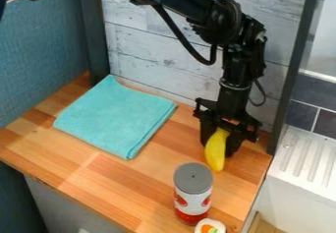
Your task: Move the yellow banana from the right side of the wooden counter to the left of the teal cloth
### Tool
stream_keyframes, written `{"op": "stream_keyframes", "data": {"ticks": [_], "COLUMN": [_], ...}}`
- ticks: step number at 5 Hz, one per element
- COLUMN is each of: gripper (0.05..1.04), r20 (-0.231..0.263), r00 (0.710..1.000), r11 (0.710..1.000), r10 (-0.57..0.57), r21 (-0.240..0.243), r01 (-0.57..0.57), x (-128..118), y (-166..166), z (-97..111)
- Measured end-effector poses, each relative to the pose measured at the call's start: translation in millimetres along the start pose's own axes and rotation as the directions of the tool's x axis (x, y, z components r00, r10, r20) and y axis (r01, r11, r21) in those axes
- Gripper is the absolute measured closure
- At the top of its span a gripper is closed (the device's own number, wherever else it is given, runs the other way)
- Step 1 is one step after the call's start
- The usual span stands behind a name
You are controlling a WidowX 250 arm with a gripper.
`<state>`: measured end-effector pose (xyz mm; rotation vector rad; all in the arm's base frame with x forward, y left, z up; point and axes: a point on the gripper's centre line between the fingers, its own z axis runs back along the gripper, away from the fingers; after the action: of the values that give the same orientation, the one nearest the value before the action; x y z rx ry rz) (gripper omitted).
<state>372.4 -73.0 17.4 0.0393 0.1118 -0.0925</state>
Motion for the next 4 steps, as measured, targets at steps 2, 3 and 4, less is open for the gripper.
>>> {"op": "stream_keyframes", "data": {"ticks": [2,3,4], "gripper": [0.466,0.466,0.466], "r20": [0.144,0.175,0.161], "r00": [0.989,0.982,0.957], "r11": [0.998,0.992,0.963], "r10": [0.03,0.069,0.24], "r21": [0.046,0.093,0.081], "r01": [-0.037,-0.086,-0.255], "x": [-31,-64,-106], "y": [16,30,57], "z": [51,67,70]}}
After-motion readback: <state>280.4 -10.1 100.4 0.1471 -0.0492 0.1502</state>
